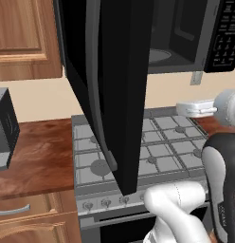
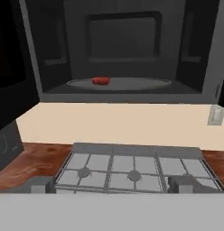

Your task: Close the microwave door.

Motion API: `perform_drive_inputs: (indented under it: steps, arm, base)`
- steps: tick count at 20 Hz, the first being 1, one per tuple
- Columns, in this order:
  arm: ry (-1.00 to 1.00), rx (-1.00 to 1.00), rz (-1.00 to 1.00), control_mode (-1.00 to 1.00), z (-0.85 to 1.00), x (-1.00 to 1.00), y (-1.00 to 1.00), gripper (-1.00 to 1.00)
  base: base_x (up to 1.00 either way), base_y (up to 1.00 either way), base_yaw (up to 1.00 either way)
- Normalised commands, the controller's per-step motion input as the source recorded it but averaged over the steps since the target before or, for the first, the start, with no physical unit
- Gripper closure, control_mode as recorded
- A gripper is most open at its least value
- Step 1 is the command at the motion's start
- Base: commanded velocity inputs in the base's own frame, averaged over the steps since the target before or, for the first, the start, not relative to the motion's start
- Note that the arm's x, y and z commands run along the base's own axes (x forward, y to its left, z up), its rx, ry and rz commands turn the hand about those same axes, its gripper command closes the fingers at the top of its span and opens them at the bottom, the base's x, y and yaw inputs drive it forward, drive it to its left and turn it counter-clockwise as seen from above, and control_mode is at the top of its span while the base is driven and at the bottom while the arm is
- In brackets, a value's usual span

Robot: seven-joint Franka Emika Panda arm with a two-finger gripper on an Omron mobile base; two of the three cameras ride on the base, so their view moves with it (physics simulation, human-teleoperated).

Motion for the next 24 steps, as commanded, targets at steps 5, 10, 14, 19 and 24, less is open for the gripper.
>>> perform_drive_inputs:
  steps: [5,10,14,19,24]
  arm:
    - [-0.32,-0.01,-0.02,-1.00,0.00,-1.00,0.45,-1.00]
    - [-0.20,-0.07,-0.10,-1.00,0.01,-1.00,0.66,-1.00]
    - [-0.16,-0.01,-0.12,-1.00,0.00,-1.00,0.52,-1.00]
    - [-0.14,-0.03,-0.09,-1.00,-0.01,-1.00,0.55,-1.00]
    - [-0.11,-0.03,-0.17,-1.00,-0.33,-0.54,0.90,-1.00]
  base:
    - [0.00,0.00,0.00]
    - [0.00,0.00,0.00]
    - [0.00,0.00,0.00]
    - [0.00,0.00,0.00]
    - [0.00,0.00,0.00]
